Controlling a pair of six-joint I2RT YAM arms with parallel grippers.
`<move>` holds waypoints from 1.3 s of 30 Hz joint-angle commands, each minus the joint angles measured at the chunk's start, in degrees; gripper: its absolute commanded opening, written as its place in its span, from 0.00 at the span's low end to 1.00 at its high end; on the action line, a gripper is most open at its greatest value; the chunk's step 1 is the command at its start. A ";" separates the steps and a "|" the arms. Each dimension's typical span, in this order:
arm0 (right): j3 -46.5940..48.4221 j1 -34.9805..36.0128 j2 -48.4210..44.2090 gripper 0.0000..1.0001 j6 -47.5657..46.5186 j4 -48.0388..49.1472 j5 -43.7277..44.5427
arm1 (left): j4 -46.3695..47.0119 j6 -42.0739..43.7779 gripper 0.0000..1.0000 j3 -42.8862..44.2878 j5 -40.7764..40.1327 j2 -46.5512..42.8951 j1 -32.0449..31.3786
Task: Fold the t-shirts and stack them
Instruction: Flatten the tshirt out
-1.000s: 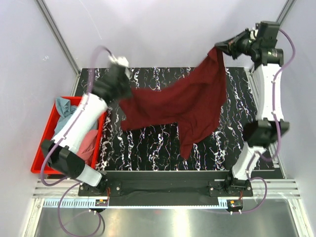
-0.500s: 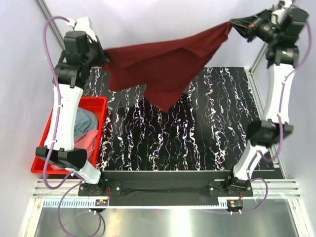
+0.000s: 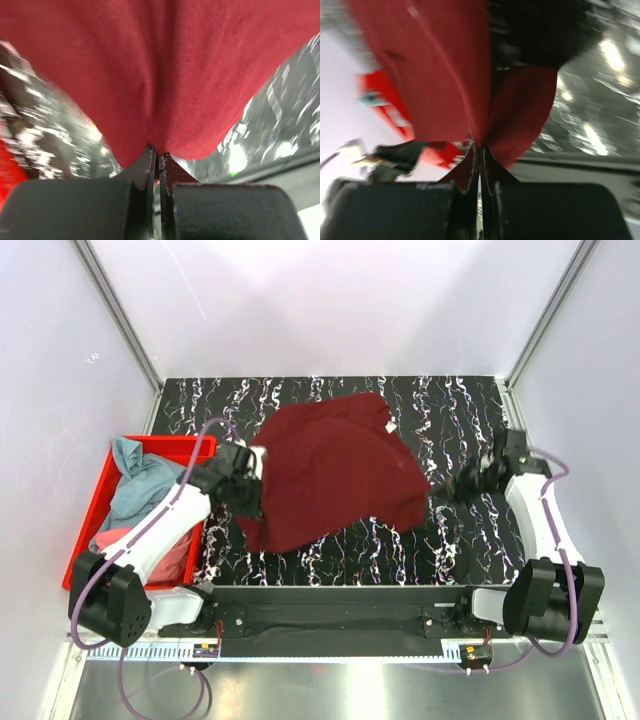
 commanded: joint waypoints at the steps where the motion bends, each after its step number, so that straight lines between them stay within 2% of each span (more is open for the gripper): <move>1: -7.54 0.01 -3.98 0.00 -7.35 -0.99 7.84 | 4.53 -0.27 0.00 -3.75 3.60 -0.17 -3.03; 5: -9.50 0.01 0.49 0.00 -12.27 0.60 13.28 | 4.98 1.57 0.00 -1.48 3.53 8.43 -4.98; 8: -7.14 -0.08 5.59 0.00 -15.17 1.48 17.15 | 3.93 2.28 0.00 3.35 -1.65 14.68 -5.15; 11: -3.62 0.01 12.00 0.03 -16.50 2.53 19.36 | 1.47 1.50 0.00 8.27 -11.20 20.22 -5.15; 15: -0.46 -0.08 17.80 0.07 -17.03 4.11 21.82 | -0.64 0.35 0.08 13.55 -21.14 24.53 -5.07; 17: 2.26 -0.08 20.09 0.16 -18.08 3.68 23.57 | -2.22 -0.61 0.18 16.18 -26.16 26.29 -5.07; 18: 3.32 -0.08 21.85 0.23 -18.43 3.24 23.93 | -2.93 -1.49 0.34 18.46 -30.01 26.47 -5.07; 19: 5.24 -0.08 22.47 0.37 -18.96 1.85 24.28 | -3.54 -2.02 0.40 19.52 -31.45 26.03 -5.07; 21: 6.57 -0.08 22.92 0.51 -19.93 0.17 25.95 | -4.51 -2.81 0.53 20.32 -31.55 22.80 -5.15; 23: 6.85 -0.08 21.87 0.57 -20.63 -1.94 26.39 | -5.82 -4.30 0.54 19.36 -30.67 19.28 -5.33; 25: 5.10 -0.08 18.45 0.58 -20.55 -3.52 26.22 | -7.41 -5.89 0.56 16.47 -29.09 12.70 -5.77; 26: 4.22 -0.08 16.96 0.66 -20.20 -3.79 25.61 | -8.72 -6.68 0.57 14.89 -28.57 10.06 -6.12; 27: 3.34 -0.08 14.07 0.67 -20.19 -4.05 25.26 | -9.52 -8.25 0.57 13.22 -27.34 7.42 -6.90; 28: 1.94 -0.08 12.91 0.67 -20.37 -4.75 25.25 | -10.05 -9.22 0.82 9.73 -26.20 1.48 -7.26; 30: 0.79 -0.08 10.19 0.67 -21.42 -5.20 24.46 | -10.93 -11.60 0.78 6.02 -20.51 -4.35 -7.35; 31: 0.17 -0.08 9.39 0.67 -21.51 -5.81 24.11 | -10.67 -12.48 0.69 1.47 -18.91 -9.25 -7.53; 32: -0.18 -0.08 8.51 0.67 -22.03 -5.90 23.50 | -10.15 -14.31 0.64 -0.66 -17.41 -11.56 -7.53; 35: -0.89 -0.08 5.87 0.66 -22.48 -6.17 21.57 | -6.99 -16.34 0.32 -8.99 -12.57 -17.01 -7.62; 37: -1.33 0.01 4.73 0.66 -22.22 -6.43 20.16 | -4.79 -16.53 0.27 -10.52 -10.81 -17.56 -8.31; 39: -1.59 0.01 4.03 0.66 -21.78 -6.43 19.19 | -2.77 -17.40 0.29 -10.52 -10.72 -15.73 -8.41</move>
